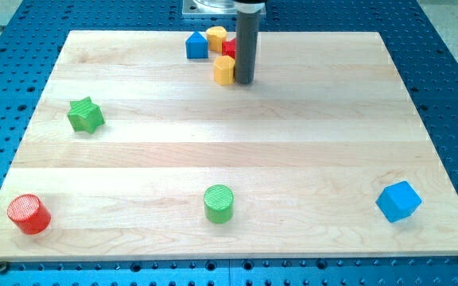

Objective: Push the cube upwards

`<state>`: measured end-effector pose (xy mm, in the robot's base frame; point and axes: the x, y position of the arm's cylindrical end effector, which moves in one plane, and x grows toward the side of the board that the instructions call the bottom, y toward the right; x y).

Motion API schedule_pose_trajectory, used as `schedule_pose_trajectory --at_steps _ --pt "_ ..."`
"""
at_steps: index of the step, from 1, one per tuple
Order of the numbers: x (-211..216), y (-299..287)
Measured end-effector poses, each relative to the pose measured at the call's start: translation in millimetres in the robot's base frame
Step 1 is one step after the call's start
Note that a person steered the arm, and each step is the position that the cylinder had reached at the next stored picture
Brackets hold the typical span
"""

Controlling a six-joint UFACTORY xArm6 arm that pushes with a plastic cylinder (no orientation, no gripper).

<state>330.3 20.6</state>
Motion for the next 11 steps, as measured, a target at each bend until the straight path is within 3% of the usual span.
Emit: schedule_pose_trajectory --at_steps 2,3,4,5,8,9,10,11 --pt "-26.6 -41.1" --pt "12.1 -85.8" --pt "25.8 -65.2" --pt "73.0 -16.2" --pt "92.6 8.7" --pt "142.0 70.0" --pt "148.9 125.7" --pt "135.7 248.5"
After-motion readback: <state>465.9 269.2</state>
